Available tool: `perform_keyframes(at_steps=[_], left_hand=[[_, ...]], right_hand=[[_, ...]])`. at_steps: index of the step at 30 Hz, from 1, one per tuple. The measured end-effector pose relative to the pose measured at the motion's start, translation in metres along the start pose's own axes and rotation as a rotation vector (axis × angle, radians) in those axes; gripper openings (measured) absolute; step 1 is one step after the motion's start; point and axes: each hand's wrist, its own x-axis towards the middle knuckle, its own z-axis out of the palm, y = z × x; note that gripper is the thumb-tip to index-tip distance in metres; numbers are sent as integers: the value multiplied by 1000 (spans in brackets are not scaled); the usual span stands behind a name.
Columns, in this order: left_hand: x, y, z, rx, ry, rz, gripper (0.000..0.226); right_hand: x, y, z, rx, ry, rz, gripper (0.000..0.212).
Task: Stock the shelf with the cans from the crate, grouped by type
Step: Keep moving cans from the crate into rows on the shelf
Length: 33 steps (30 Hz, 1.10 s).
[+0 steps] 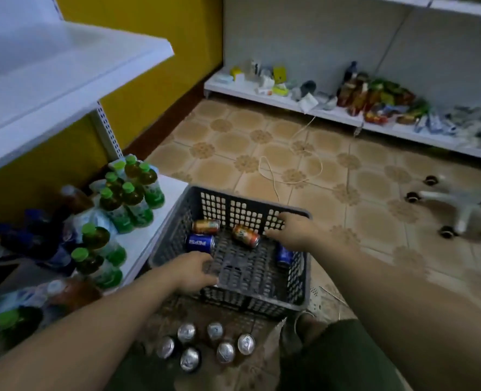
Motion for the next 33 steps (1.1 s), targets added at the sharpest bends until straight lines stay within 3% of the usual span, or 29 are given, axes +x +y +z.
perform_keyframes(at_steps=[6, 11, 15, 20, 24, 28, 33], left_hand=[[99, -36, 6, -69, -35, -40, 54], [179, -91, 9, -7, -41, -153, 77], [229, -129, 22, 37, -100, -174, 76], [274, -165, 48, 88, -153, -202, 80], [291, -189, 62, 26, -195, -152, 74], [295, -202, 66, 9, -170, -150, 73], [268, -186, 51, -228, -72, -67, 78]], right_hand=[[99, 28, 66, 50, -151, 52, 60], [181, 18, 135, 85, -269, 44, 65], [234, -7, 195, 138, -358, 18, 62], [286, -43, 274, 112, -487, -120, 76], [308, -67, 323, 44, -535, -346, 93], [312, -77, 335, 97, -504, -448, 85], [284, -61, 302, 384, -343, -321, 73]])
